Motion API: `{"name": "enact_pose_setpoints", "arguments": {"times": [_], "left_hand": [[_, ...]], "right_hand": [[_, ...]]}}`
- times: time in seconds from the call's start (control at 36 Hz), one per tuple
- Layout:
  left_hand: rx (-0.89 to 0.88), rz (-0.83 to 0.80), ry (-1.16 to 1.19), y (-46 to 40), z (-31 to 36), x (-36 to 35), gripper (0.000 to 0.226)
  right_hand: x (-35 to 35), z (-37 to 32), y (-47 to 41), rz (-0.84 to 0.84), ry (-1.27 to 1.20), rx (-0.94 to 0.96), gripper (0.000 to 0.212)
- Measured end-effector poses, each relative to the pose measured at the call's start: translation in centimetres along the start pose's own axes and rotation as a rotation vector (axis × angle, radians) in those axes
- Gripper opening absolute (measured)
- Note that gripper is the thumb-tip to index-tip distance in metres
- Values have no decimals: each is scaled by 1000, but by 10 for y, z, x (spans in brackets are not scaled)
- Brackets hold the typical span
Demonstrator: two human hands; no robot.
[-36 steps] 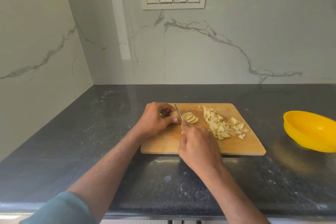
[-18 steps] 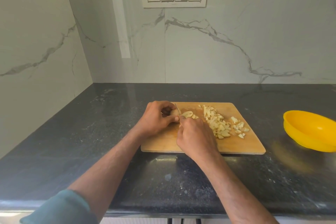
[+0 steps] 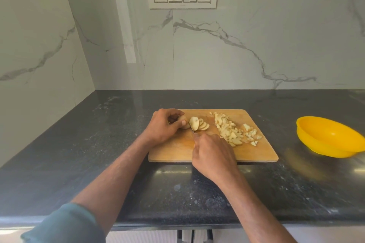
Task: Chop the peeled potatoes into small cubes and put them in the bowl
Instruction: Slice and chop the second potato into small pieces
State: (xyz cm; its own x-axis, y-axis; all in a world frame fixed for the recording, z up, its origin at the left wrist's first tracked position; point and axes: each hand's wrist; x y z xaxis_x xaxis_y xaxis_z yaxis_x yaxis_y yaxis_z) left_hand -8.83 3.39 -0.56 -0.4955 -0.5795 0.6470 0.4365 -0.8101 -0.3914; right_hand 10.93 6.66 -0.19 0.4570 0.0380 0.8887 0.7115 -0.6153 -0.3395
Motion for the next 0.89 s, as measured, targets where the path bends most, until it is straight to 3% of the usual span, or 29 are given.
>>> {"name": "enact_pose_setpoints", "arguments": {"times": [0.17, 0.39, 0.75, 0.89], "left_hand": [[28, -19, 51, 0, -1, 1, 33], [57, -47, 164, -1, -7, 2, 29], [45, -91, 242, 0, -6, 1, 41], [71, -39, 269, -1, -7, 0, 40]], "right_hand": [[-2, -1, 2, 53, 13, -21, 30], [-2, 4, -4, 134, -21, -68, 23], [-5, 7, -8, 180, -160, -119, 39], [-4, 7, -2, 219, -189, -58, 42]]}}
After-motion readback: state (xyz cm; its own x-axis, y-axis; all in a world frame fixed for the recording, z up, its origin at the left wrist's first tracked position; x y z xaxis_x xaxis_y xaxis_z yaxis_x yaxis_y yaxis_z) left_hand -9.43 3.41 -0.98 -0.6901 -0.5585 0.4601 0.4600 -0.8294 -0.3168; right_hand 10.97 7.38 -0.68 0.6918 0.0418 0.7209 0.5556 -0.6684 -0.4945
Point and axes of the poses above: each hand's wrist, its own y-axis away from the middle knuckle, its own x-axis out of the back of the hand, z = x × y
